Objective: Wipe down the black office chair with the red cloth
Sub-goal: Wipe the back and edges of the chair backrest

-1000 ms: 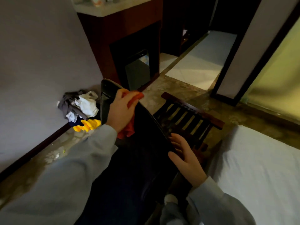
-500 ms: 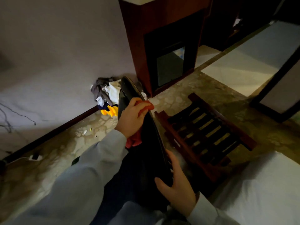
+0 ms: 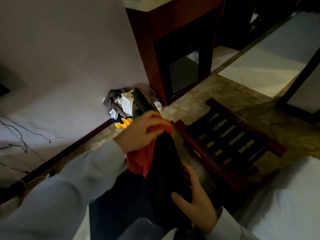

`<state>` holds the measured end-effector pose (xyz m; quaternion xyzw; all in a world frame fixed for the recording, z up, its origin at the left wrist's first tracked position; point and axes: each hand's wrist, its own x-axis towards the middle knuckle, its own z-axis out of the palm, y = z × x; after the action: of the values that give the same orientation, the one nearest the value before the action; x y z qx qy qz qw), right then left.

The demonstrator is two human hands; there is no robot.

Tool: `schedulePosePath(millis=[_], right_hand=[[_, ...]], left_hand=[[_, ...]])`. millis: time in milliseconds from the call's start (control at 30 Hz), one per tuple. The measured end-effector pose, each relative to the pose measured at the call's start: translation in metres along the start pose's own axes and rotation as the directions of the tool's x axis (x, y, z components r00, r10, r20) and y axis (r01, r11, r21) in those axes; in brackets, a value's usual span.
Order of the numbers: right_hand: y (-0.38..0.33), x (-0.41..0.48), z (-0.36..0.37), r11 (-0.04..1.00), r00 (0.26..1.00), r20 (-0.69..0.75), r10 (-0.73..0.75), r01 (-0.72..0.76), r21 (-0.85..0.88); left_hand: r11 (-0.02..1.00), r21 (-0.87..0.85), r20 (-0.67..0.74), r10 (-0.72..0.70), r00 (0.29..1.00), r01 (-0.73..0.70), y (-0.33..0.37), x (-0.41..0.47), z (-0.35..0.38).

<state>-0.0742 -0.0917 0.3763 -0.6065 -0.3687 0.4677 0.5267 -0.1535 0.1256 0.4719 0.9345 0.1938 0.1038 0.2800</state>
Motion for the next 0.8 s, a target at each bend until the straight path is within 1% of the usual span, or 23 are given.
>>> schedulePosePath(millis=[67,133,167,233,300,333,400,467,600,700,800], right_hand=[[0.001,0.003,-0.001,0.998,1.0,-0.006,0.021,-0.021,0.06],[0.001,0.007,-0.003,0.993,0.999,0.019,0.028,-0.03,0.117],[0.001,0.01,-0.004,0.988,0.999,0.032,0.027,-0.032,0.153],[0.002,0.015,-0.007,0.977,0.998,0.052,0.03,-0.041,0.211],[0.005,0.018,-0.01,0.972,0.997,0.067,0.029,-0.044,0.229],[0.007,0.019,-0.012,0.971,0.997,0.078,0.028,-0.046,0.234],[0.011,0.021,-0.014,0.969,0.993,0.113,0.032,-0.059,0.24],[0.013,0.022,-0.015,0.966,0.988,0.153,0.029,-0.067,0.252],[0.012,0.025,-0.021,0.966,0.981,0.193,-0.007,-0.043,0.254],[0.013,0.026,-0.025,0.959,0.975,0.221,-0.011,-0.052,0.278],[0.016,0.027,-0.028,0.954,0.966,0.257,-0.02,-0.059,0.294]], left_hand=[[0.99,0.108,-0.083,-0.087,0.993,0.096,-0.013,0.027,-0.014],[0.956,0.221,-0.125,-0.17,0.977,0.195,-0.021,0.054,-0.02],[0.934,0.276,-0.118,-0.2,0.973,0.226,-0.023,0.065,-0.02],[0.892,0.378,-0.042,-0.251,0.967,0.248,-0.028,0.079,-0.018],[0.867,0.435,0.07,-0.3,0.951,0.241,-0.029,0.085,-0.012],[0.858,0.452,0.096,-0.316,0.944,0.242,-0.029,0.085,-0.009],[0.831,0.502,0.102,-0.33,0.938,0.238,-0.028,0.084,-0.006],[0.805,0.556,0.149,-0.343,0.928,0.208,-0.023,0.085,-0.004],[0.78,0.616,0.307,-0.372,0.876,0.115,-0.002,0.087,-0.003],[0.788,0.612,0.399,-0.378,0.836,0.064,0.018,0.082,0.003],[0.778,0.627,0.486,-0.358,0.797,-0.033,0.036,0.071,0.013]])
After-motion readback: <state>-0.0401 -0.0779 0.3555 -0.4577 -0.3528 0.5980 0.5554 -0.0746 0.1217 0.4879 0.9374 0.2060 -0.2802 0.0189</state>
